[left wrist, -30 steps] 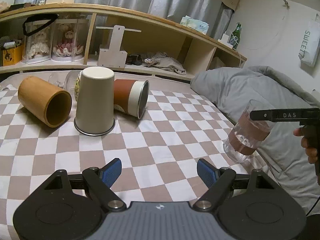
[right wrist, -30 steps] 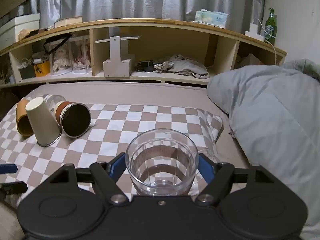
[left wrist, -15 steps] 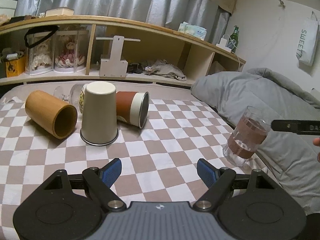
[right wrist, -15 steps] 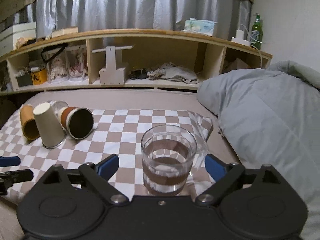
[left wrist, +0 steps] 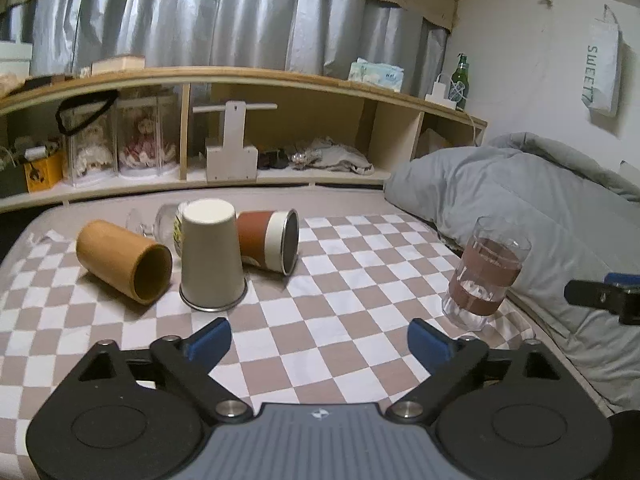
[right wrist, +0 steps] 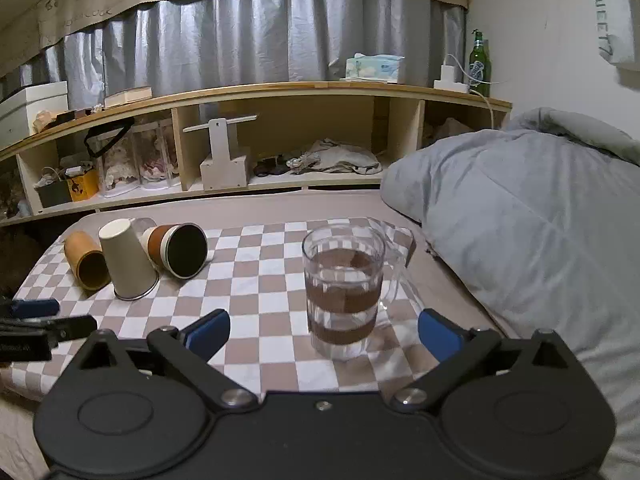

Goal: Flip cup upright
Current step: 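Open the right tool and withdraw from the glass mug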

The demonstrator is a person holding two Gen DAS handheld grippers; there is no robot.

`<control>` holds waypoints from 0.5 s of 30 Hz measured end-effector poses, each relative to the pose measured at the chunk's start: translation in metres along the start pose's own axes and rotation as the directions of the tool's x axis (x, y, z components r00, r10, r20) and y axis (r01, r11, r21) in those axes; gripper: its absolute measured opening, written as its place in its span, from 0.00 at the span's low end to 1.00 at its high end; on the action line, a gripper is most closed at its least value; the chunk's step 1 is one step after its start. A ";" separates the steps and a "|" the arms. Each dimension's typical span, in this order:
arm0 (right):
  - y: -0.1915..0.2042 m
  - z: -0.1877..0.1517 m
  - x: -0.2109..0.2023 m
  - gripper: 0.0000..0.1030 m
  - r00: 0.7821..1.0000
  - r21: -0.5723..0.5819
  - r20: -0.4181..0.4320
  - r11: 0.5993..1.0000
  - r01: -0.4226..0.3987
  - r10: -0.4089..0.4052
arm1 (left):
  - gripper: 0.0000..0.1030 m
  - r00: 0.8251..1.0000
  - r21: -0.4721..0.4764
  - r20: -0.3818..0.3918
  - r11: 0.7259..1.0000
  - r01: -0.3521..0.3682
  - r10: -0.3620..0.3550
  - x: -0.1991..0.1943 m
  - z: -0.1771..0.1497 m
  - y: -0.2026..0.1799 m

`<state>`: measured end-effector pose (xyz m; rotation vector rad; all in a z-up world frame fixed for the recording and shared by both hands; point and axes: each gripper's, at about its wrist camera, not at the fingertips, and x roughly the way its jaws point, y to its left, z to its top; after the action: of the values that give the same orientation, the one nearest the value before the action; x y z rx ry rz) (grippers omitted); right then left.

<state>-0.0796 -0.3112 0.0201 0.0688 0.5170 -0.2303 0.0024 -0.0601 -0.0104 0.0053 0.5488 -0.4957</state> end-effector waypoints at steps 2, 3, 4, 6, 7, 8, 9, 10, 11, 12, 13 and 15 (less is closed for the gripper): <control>0.001 -0.005 -0.004 1.00 1.000 0.013 0.003 1.000 0.007 -0.007 | 0.99 1.000 0.013 0.010 1.000 -0.009 0.009 -0.005 0.000 -0.002; 0.001 -0.008 -0.005 1.00 1.000 0.021 0.006 1.000 0.011 -0.011 | 1.00 1.000 0.016 0.013 1.000 -0.013 0.013 -0.006 0.000 -0.002; 0.002 -0.010 -0.006 1.00 1.000 0.025 0.008 1.000 0.014 -0.014 | 1.00 1.000 0.021 0.015 1.000 -0.016 0.015 -0.008 0.000 -0.003; 0.004 -0.015 -0.009 1.00 1.000 0.028 0.008 0.999 0.025 -0.025 | 1.00 1.000 0.029 0.012 0.999 -0.017 0.016 -0.010 0.000 -0.004; 0.005 -0.016 -0.010 1.00 0.999 0.027 0.010 0.999 0.033 -0.034 | 1.00 1.000 0.033 0.012 0.999 -0.017 0.016 -0.010 0.000 -0.005; 0.005 -0.018 -0.012 1.00 0.999 0.029 0.012 0.999 0.039 -0.039 | 1.00 1.000 0.037 0.012 0.999 -0.019 0.018 -0.010 -0.001 -0.005; 0.006 -0.018 -0.013 1.00 0.999 0.030 0.013 0.999 0.034 -0.034 | 1.00 1.000 0.043 0.012 0.999 -0.024 0.024 -0.011 -0.001 -0.006; 0.006 -0.019 -0.014 1.00 0.999 0.032 0.014 0.999 0.031 -0.032 | 1.00 0.999 0.048 0.014 0.998 -0.030 0.029 -0.011 -0.001 -0.007; 0.007 -0.020 -0.016 1.00 0.999 0.034 0.016 0.999 0.034 -0.035 | 1.00 0.999 0.053 0.018 0.998 -0.033 0.032 -0.012 -0.002 -0.007; 0.008 -0.022 -0.017 1.00 0.999 0.031 0.021 0.999 0.041 -0.042 | 1.00 0.999 0.057 0.022 0.998 -0.037 0.035 -0.012 -0.001 -0.008; 0.010 -0.024 -0.017 1.00 0.998 0.025 0.027 0.998 0.052 -0.053 | 1.00 0.999 0.061 0.022 0.997 -0.042 0.041 -0.012 -0.001 -0.008; 0.013 -0.028 -0.020 1.00 0.995 0.012 0.043 0.996 0.084 -0.085 | 1.00 0.999 0.076 0.024 0.996 -0.047 0.046 -0.013 -0.002 -0.010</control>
<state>-0.1066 -0.2911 0.0058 0.0513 0.4762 -0.3162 -0.0127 -0.0628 -0.0038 0.0852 0.5064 -0.4705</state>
